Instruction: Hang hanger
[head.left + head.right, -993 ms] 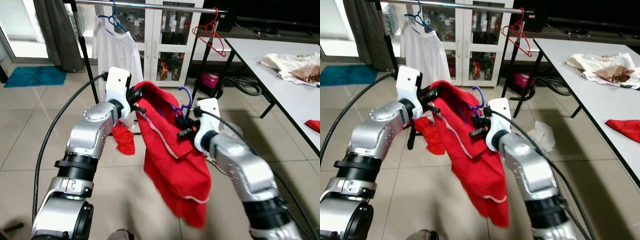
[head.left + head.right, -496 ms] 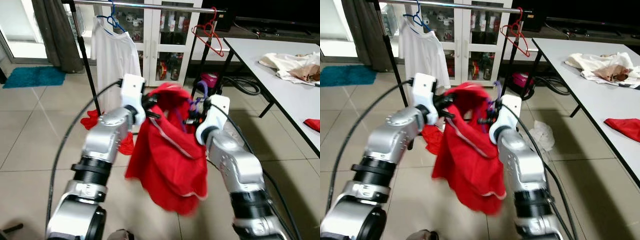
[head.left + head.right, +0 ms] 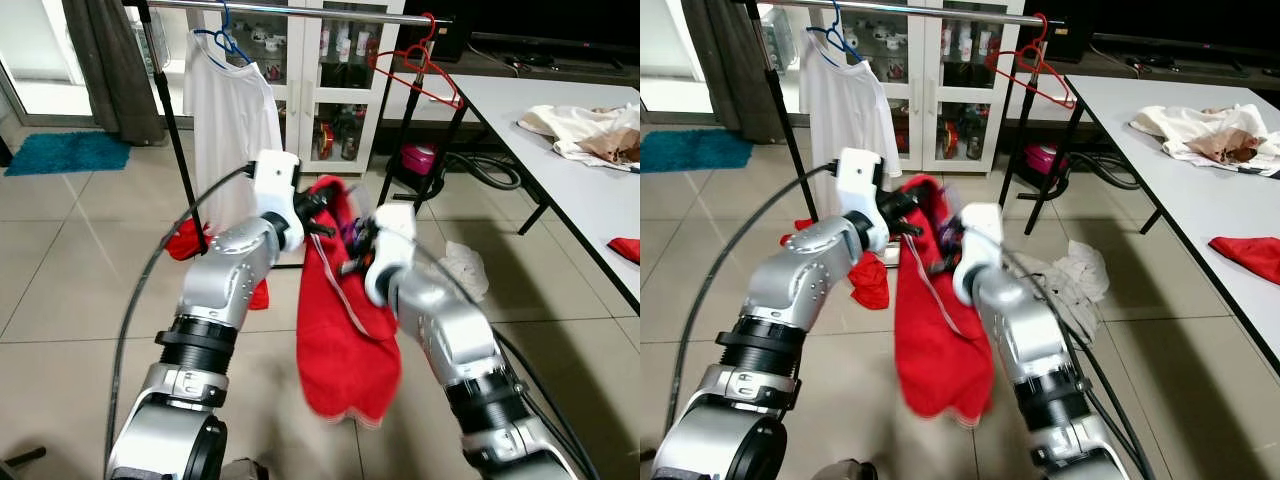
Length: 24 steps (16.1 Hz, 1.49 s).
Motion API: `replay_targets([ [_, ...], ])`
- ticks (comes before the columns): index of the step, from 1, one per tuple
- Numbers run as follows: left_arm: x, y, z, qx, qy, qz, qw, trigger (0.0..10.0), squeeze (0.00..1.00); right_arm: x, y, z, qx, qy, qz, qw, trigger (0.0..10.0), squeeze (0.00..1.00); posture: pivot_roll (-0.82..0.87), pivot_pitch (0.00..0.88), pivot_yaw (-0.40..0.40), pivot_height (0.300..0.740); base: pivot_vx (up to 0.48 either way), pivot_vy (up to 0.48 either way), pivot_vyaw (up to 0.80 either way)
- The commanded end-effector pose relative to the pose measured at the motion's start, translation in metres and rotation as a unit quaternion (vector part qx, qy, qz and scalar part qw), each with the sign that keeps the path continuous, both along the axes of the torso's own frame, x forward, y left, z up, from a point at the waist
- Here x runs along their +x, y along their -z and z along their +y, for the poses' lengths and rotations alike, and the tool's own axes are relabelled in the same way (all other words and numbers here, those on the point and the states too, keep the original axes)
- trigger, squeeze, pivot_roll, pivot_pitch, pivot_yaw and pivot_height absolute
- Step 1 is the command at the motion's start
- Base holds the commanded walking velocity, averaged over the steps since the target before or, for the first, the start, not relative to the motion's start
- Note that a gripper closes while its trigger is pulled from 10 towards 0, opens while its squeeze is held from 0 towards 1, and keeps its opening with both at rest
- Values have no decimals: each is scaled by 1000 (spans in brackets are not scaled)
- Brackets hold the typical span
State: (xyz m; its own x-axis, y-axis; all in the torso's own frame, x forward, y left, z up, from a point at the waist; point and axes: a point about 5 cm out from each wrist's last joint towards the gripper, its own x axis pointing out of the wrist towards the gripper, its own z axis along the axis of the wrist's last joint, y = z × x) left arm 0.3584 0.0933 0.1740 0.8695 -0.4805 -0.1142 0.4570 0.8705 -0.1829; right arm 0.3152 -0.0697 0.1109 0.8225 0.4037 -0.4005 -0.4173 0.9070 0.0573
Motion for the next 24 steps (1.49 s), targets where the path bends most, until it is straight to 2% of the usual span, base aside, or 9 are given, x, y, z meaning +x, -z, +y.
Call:
replay_targets([
  [1, 5, -12, 9, 5, -26, -29, 999, 0, 0, 3, -3, -8, 8, 18, -11, 1000, 10000, 0, -45, 0, -60, 740, 0, 0, 0],
  [4, 2, -7, 10, 20, -17, -19, 999, 0, 0, 12, -26, -13, 60, 36, -76, 995, 10000, 0, -43, 0, -64, 740, 0, 0, 0],
  [6, 1, -3, 6, 27, -18, -14, 999, 0, 0, 13, -34, -9, 53, 7, -92, 994, 10000, 0, -47, 0, -67, 740, 0, 0, 0],
  [8, 0, -2, 2, 26, -13, -12, 999, 0, 0, 15, -37, -8, 50, 4, -97, 994, 10000, 0, -46, 0, -72, 740, 0, 0, 0],
  [11, -1, -5, -2, 1, -2, -7, 1000, 0, 0, 17, -31, -8, 49, 6, -88, 995, 10000, 0, -44, 0, -76, 740, 0, 0, 0],
  [14, -7, -12, -15, -65, 35, 17, 997, 0, 0, 21, -20, -9, 50, 21, -58, 997, 10000, 0, -42, 0, -78, 740, 0, 0, 0],
  [17, -9, -14, -23, -83, 49, 25, 995, 0, 0, 27, -15, -5, 59, 31, -45, 997, 10000, 0, -42, 0, -78, 740, 0, 0, 0],
  [20, -11, -10, -25, -69, 47, 39, 996, 0, 0, 37, -21, 1, 80, 43, -51, 995, 10000, 0, -38, 0, -83, 740, 0, 0, 0],
  [24, -7, -6, -12, -37, 5, 30, 999, 0, 0, 45, -32, 10, 83, 30, -67, 994, 10000, 0, -30, 0, -93, 740, 0, 0, 0],
])
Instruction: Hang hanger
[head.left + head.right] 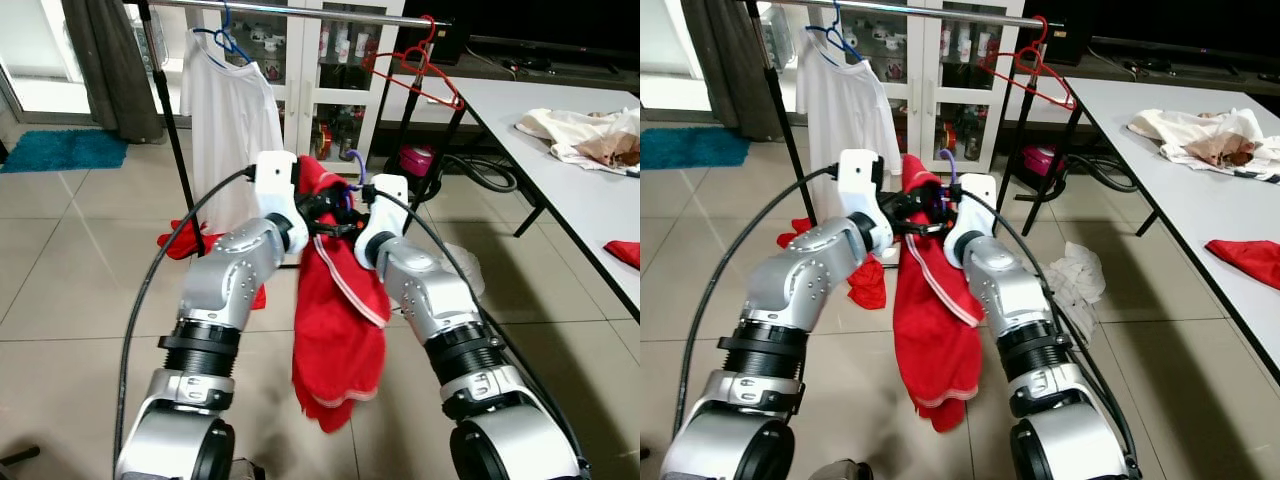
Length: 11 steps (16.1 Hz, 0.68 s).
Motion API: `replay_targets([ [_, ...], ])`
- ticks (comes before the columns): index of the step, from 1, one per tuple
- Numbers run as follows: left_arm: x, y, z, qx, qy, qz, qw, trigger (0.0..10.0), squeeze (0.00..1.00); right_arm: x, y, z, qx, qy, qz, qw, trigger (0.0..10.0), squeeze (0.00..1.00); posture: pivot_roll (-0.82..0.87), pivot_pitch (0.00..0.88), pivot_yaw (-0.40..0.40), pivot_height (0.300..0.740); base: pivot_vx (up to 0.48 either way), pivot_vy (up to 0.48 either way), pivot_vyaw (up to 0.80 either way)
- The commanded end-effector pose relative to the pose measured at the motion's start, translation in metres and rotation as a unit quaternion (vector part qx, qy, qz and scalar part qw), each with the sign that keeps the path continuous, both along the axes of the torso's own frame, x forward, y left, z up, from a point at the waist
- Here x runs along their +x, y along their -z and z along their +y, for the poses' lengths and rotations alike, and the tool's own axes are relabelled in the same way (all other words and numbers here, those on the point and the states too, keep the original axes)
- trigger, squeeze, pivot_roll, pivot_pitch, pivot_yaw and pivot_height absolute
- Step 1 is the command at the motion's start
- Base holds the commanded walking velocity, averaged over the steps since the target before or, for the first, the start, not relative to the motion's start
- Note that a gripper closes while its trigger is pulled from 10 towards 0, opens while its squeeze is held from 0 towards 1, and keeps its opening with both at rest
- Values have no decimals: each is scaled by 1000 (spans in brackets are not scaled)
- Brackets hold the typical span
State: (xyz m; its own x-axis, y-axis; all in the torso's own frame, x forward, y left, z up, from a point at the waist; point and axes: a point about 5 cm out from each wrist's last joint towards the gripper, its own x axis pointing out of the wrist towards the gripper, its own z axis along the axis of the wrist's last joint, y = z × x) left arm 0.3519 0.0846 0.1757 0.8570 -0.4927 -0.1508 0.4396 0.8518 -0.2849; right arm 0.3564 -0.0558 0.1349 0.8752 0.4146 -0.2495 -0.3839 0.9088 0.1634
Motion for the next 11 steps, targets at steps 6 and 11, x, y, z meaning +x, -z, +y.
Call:
replay_targets([
  [6, 4, -10, 5, -8, -15, -22, 1000, 10000, 918, 4, -5, -2, -4, -2, -19, 1000, 10000, 0, -34, 0, -74, 740, 0, 0, 0],
  [11, 2, -16, -1, -42, 6, -13, 999, 10000, 1000, 6, -4, -5, -3, 5, -18, 1000, 10000, 0, -34, 0, -66, 740, 0, 0, 0],
])
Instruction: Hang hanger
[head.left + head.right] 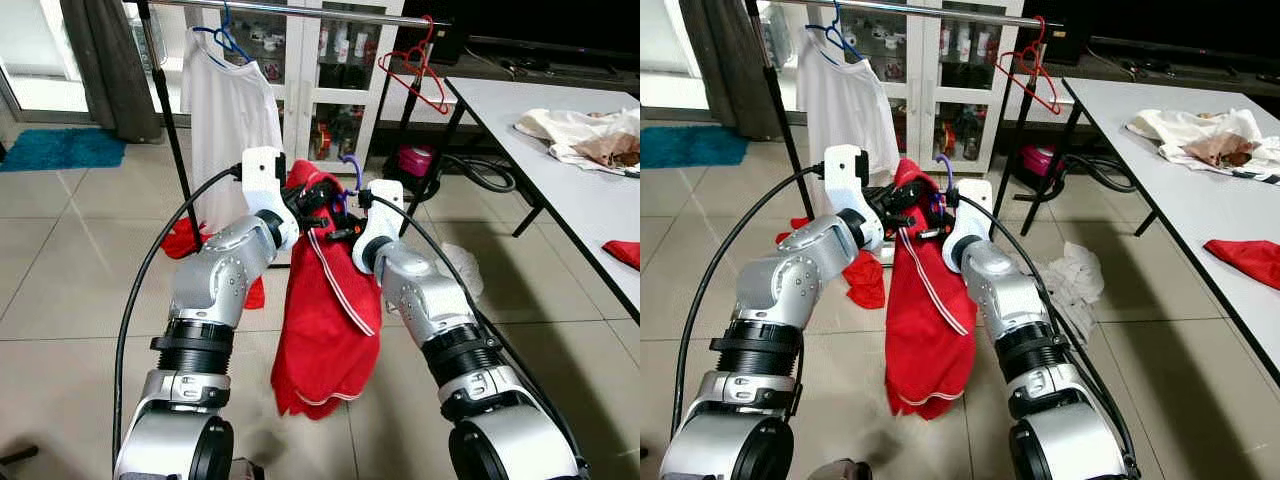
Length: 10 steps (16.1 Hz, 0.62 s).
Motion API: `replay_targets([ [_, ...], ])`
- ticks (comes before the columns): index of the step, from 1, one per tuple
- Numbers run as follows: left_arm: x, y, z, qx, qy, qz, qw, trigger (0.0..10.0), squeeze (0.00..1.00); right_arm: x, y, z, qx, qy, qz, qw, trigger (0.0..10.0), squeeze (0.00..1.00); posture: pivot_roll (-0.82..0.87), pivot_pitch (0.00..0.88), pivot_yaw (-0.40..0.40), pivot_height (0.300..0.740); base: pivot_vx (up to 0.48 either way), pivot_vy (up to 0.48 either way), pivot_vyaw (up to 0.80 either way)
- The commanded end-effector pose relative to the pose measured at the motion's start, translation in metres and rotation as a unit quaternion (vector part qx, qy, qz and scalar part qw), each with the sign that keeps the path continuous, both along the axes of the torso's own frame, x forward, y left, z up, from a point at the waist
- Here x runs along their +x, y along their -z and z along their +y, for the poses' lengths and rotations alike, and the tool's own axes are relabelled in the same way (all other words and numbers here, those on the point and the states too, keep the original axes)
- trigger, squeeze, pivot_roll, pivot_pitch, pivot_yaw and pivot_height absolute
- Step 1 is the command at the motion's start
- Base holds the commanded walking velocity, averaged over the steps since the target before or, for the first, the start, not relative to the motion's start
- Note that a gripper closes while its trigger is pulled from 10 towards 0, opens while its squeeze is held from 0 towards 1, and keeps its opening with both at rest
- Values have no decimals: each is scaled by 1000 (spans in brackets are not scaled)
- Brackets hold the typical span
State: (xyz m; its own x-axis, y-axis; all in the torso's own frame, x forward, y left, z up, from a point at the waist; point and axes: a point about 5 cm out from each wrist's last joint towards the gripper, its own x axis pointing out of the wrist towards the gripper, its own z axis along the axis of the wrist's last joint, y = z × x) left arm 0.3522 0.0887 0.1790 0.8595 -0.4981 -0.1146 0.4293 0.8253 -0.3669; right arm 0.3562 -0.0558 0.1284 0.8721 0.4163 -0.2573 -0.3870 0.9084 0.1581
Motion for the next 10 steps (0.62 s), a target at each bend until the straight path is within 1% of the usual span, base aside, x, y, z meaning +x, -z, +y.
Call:
replay_targets([
  [1, 2, -12, -4, 9, 7, -16, 1000, 10000, 1000, 6, -10, -6, 2, 10, -20, 1000, 10000, 0, -31, 0, -64, 740, 0, 0, 0],
  [7, 1, -14, 1, 16, 13, -15, 1000, 10000, 1000, 7, -6, -12, 0, 19, -15, 1000, 10000, 0, -39, 0, -66, 740, 0, 0, 0],
  [8, 1, -14, 1, 31, 27, -18, 999, 10000, 1000, 9, -6, -20, -7, 31, -19, 999, 10000, 0, -38, 0, -51, 740, 0, 0, 0],
  [9, 0, -14, 2, 37, 32, -18, 999, 10000, 1000, 10, -6, -22, -7, 35, -20, 999, 10000, 0, -38, 0, -51, 740, 0, 0, 0],
  [10, -3, -16, 4, 66, 63, -43, 995, 10000, 1000, 12, -7, -34, 6, 66, -21, 998, 10000, 0, -37, 0, -52, 740, 0, 0, 0],
])
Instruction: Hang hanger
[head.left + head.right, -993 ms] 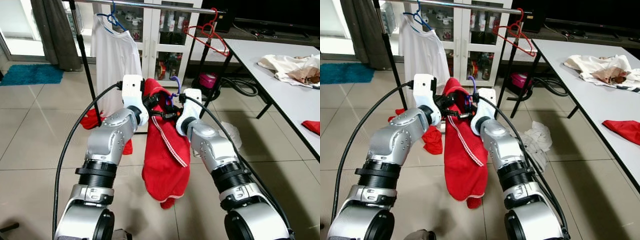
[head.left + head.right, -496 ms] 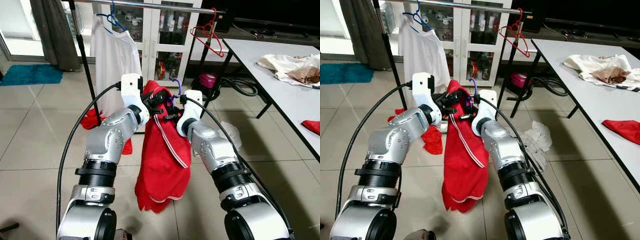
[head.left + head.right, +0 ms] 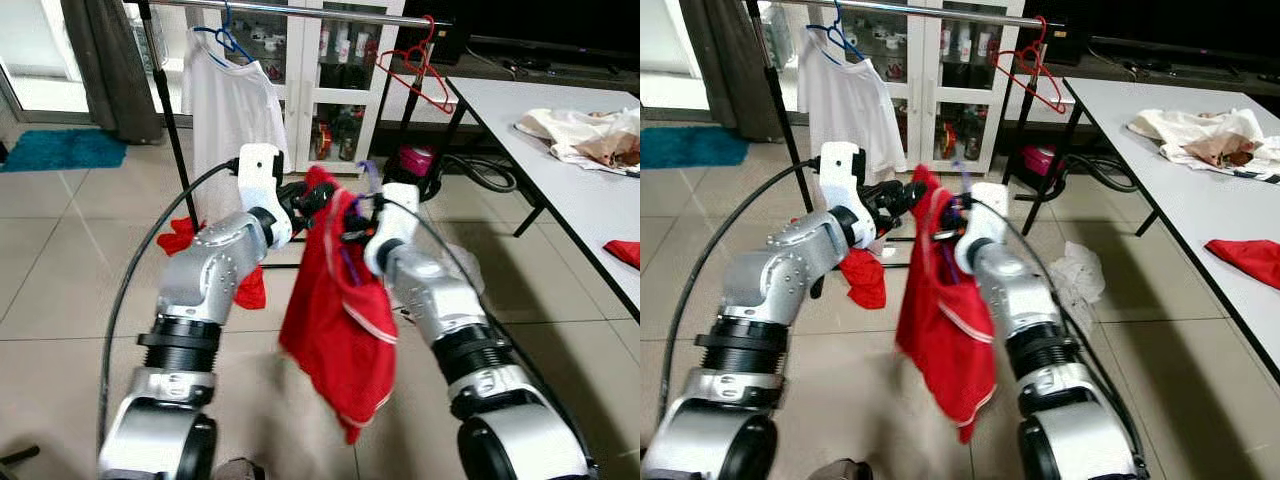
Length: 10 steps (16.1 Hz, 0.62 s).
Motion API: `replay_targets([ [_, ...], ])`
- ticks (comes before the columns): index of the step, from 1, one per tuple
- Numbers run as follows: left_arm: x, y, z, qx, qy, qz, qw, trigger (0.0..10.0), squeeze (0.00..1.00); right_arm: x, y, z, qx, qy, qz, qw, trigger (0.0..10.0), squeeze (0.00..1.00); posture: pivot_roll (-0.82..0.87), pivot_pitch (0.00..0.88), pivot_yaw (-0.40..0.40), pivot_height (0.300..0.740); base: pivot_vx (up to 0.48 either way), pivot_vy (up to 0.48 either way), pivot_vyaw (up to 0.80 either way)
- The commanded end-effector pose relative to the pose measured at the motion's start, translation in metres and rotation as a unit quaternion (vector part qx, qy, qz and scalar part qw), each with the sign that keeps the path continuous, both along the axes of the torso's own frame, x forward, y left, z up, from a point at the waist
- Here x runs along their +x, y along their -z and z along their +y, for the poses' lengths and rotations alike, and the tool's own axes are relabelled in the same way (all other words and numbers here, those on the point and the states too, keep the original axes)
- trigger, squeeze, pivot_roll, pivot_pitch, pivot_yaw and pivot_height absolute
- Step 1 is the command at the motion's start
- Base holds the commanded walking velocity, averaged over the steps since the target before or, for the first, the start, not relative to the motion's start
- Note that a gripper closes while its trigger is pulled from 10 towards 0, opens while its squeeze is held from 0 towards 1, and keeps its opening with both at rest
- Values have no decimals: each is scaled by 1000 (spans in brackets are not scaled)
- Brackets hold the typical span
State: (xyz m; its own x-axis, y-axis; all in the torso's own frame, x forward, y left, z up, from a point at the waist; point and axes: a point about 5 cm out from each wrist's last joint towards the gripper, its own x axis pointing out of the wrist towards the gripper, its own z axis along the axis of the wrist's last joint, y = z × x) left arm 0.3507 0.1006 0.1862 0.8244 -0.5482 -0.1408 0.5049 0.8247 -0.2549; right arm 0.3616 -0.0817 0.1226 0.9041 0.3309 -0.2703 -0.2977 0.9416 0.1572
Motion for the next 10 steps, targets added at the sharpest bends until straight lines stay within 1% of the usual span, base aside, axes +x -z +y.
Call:
replay_targets([
  [1, -2, -13, 1, 14, 21, -43, 999, 10000, 1000, 7, -13, -13, 11, 26, -29, 999, 10000, 0, -35, 0, -61, 740, 0, 0, 0],
  [2, -2, -14, 12, 23, 5, -57, 998, 10000, 1000, 6, -15, -15, 8, 10, -39, 999, 10000, 0, -34, 0, -61, 740, 0, 0, 0],
  [3, -2, -14, 26, 54, -10, -77, 996, 10000, 1000, 5, -18, -16, 6, -6, -47, 999, 10000, 0, -34, 0, -62, 740, 0, 0, 0],
  [4, -3, -11, 40, 76, -27, -85, 993, 10000, 1000, 3, -20, -18, -11, -39, -54, 998, 10000, 0, -32, 0, -58, 740, 0, 0, 0],
  [5, -5, -9, 54, 86, -42, -89, 991, 10000, 1000, -2, -21, -20, -52, -101, -66, 991, 10000, 0, -28, 0, -53, 740, 0, 0, 0],
  [6, -9, -8, 63, 109, -42, -97, 988, 10000, 1000, -8, -22, -24, -73, -156, -72, 982, 10000, 0, -23, 0, -61, 740, 0, 0, 0],
  [7, -11, -9, 67, 124, -33, -107, 986, 10000, 1000, -10, -23, -26, -77, -175, -74, 979, 10000, 0, -20, 0, -73, 740, 0, 0, 0],
  [8, -21, -16, 87, 163, 26, -143, 976, 10000, 255, -19, -32, -39, -102, -246, -95, 959, 10000, 0, -22, 0, -82, 740, 0, 0, 0],
  [9, -23, -18, 92, 168, 40, -147, 974, 10000, 255, -21, -34, -42, -110, -265, -100, 953, 10000, 0, -22, 0, -82, 740, 0, 0, 0],
  [10, -25, -29, 102, 179, 77, -166, 967, 10000, 0, -26, -43, -48, -138, -320, -105, 931, 10000, 0, -21, 0, -93, 740, 0, 0, 0],
])
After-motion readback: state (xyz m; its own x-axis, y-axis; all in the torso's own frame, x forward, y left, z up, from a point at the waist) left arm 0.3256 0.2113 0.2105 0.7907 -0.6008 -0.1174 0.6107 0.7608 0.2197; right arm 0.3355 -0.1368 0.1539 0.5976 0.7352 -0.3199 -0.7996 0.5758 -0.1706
